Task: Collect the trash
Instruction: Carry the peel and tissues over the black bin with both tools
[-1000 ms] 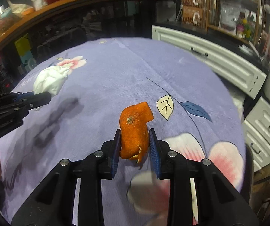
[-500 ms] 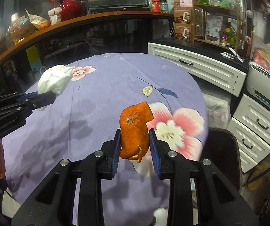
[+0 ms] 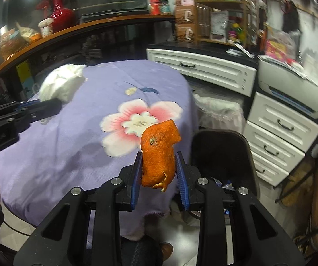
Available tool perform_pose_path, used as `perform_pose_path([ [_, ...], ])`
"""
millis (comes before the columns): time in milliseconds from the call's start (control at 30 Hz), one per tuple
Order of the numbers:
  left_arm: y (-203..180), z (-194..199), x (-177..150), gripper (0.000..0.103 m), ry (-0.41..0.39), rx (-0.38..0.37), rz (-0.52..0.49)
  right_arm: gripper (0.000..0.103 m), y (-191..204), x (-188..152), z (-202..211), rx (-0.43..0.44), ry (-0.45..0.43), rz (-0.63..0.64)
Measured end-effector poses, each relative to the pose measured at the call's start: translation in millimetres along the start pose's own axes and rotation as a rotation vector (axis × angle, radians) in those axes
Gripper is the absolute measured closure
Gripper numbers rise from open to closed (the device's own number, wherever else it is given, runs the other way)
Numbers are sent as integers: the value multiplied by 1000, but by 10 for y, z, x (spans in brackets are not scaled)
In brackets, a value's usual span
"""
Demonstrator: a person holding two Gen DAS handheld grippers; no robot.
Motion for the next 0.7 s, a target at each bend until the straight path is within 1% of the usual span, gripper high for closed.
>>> perform_pose_path([
  [133,-206,-49,39,85,-6,-33,-19,73,-287,-71,-73,-37,12,-41],
  [233,-398,-102,78,85,-7,-67,-44,73,-548,-133,-208,-71,32,-84],
  [333,-578,-151,128,85,-15,-94,-68,73,-838,-230,-413,-95,74,-151],
  [533,-915,-274,194,85,-9,-161,-112,73,-1266,-375,-774,-119,135,-249],
  [633,-1056,-338,206,85,0,-184,-128,73,-1356,-432,-932,-123,168,-255],
  [700,-1130,-392,195,85,9,-199,-133,73,-1451,-481,-1042,-144,180,-265],
])
Point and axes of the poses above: each gripper's, at about its wrist camera, not at the fingertips, and z roughly against the way its jaws point, y to its left, x to its top, the point moved 7 cm from there along -z, roughly the way its jaws point, and after that the axes turned 11 degrees about -z, right-handed, at the moved point
